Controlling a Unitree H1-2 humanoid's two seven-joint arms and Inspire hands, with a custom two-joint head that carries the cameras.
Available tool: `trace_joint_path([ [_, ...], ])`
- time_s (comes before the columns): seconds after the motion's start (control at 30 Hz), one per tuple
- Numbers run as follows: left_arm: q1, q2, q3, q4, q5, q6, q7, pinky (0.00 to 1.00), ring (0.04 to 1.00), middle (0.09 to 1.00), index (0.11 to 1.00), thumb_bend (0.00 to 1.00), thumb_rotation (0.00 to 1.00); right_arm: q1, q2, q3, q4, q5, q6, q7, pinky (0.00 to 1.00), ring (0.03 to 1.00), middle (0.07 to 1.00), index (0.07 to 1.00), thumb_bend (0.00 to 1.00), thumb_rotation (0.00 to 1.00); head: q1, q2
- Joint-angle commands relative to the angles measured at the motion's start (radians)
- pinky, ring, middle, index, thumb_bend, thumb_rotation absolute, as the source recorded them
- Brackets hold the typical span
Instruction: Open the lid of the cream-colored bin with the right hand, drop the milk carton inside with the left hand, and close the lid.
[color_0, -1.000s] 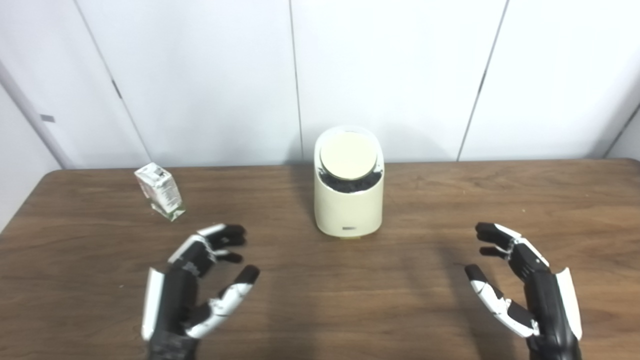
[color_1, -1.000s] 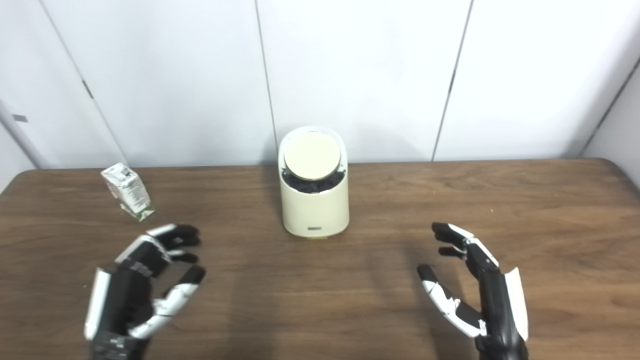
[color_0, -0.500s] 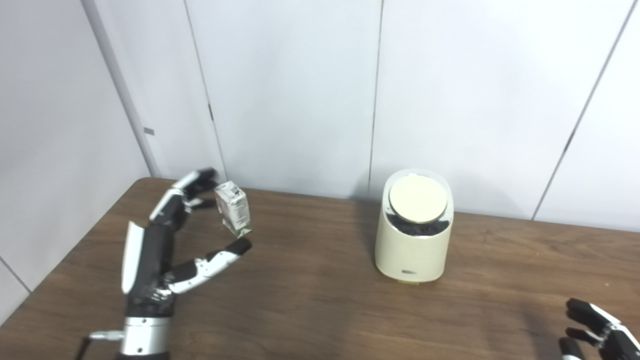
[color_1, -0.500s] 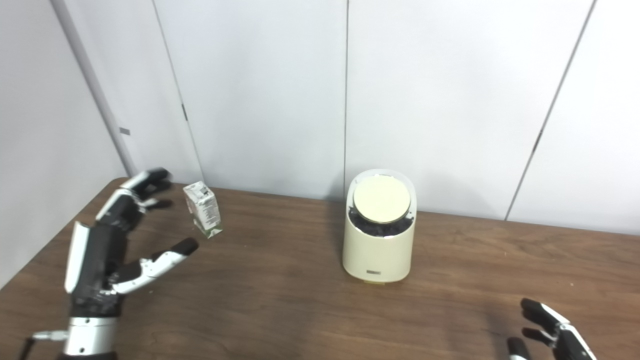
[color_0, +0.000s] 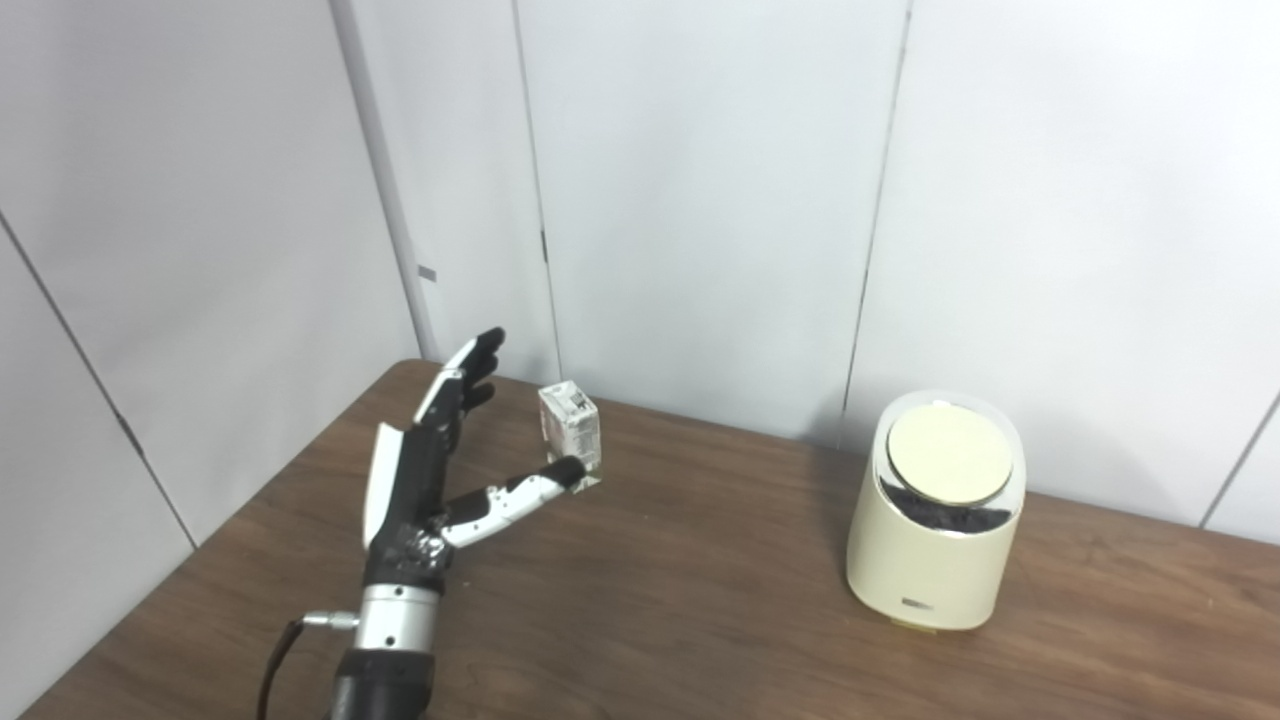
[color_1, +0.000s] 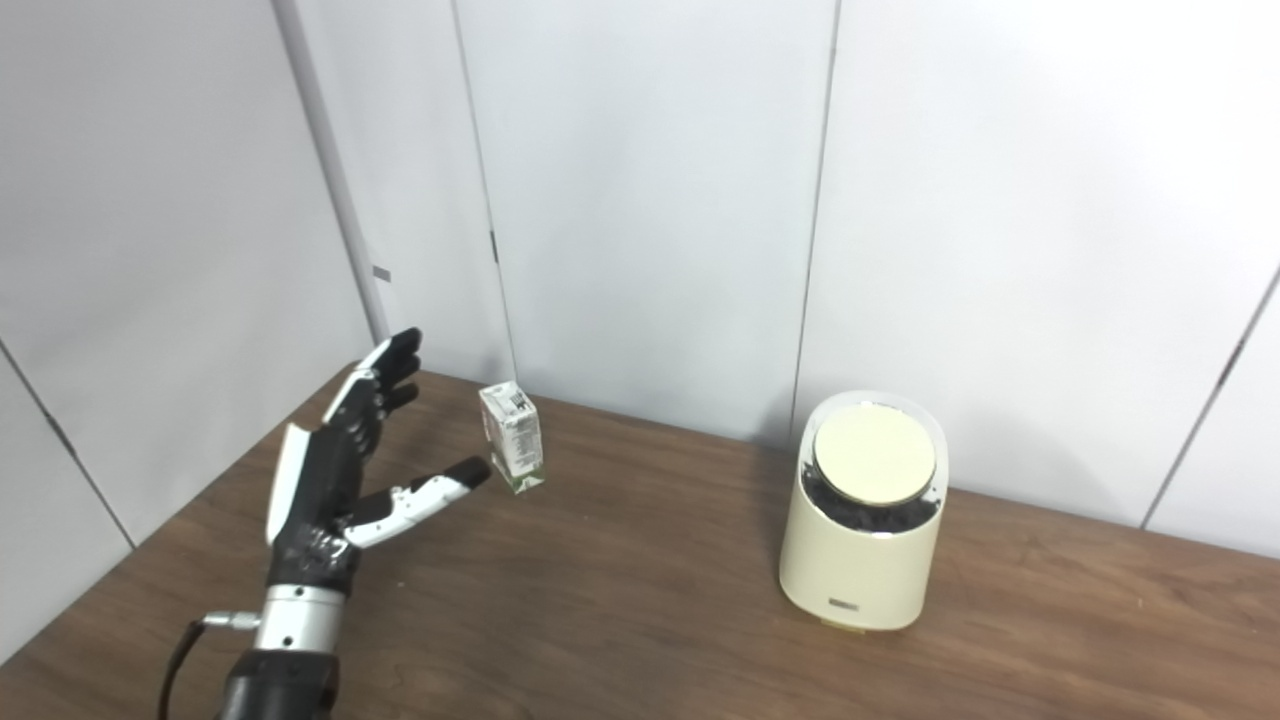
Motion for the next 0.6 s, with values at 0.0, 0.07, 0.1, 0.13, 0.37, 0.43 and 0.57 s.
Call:
trace_joint_path([
  [0.0,-0.036,0.015,-0.013,-0.007,0.032,-0.007,0.010,0.88,0.934,0.943,0.949,0.99,0.41,-0.015,-0.024,-0.013,0.001,0.023,-0.032,0.012,0.72,0.797,0.803,0.764,0.17,0.49,0.010,-0.004],
  [0.07,-0.046,0.015,-0.024,0.013,0.048,-0.010,0.012,0.88,0.929,0.931,0.938,1.00,0.42,-0.017,-0.027,-0.018,0.009,0.046,-0.031,0.018,0.73,0.805,0.810,0.767,0.17,0.49,0.022,-0.008],
  [0.1,-0.051,0.016,-0.027,0.024,0.052,-0.010,0.013,0.87,0.926,0.928,0.936,1.00,0.42,-0.017,-0.028,-0.020,0.013,0.051,-0.034,0.020,0.73,0.808,0.812,0.768,0.17,0.49,0.026,-0.009],
  [0.13,-0.058,0.016,-0.031,0.036,0.055,-0.009,0.015,0.87,0.922,0.927,0.934,1.00,0.41,-0.019,-0.031,-0.022,0.018,0.054,-0.035,0.022,0.73,0.807,0.813,0.768,0.17,0.49,0.038,-0.013],
  [0.37,-0.108,0.011,-0.073,0.115,0.092,-0.002,0.016,0.83,0.914,0.912,0.922,1.00,0.34,-0.026,-0.045,-0.035,0.038,0.071,-0.051,0.035,0.70,0.795,0.803,0.764,0.17,0.50,0.079,-0.021],
  [0.43,-0.129,0.022,-0.093,0.151,0.140,-0.001,0.023,0.82,0.909,0.913,0.926,0.99,0.35,-0.027,-0.047,-0.041,0.052,0.062,-0.061,0.030,0.70,0.791,0.799,0.759,0.19,0.53,0.084,-0.018],
  [0.57,-0.162,0.037,-0.113,0.213,0.210,0.004,0.046,0.76,0.875,0.898,0.907,0.97,0.38,-0.026,-0.052,-0.044,0.057,0.065,-0.070,0.038,0.71,0.791,0.795,0.758,0.19,0.55,0.081,-0.016],
])
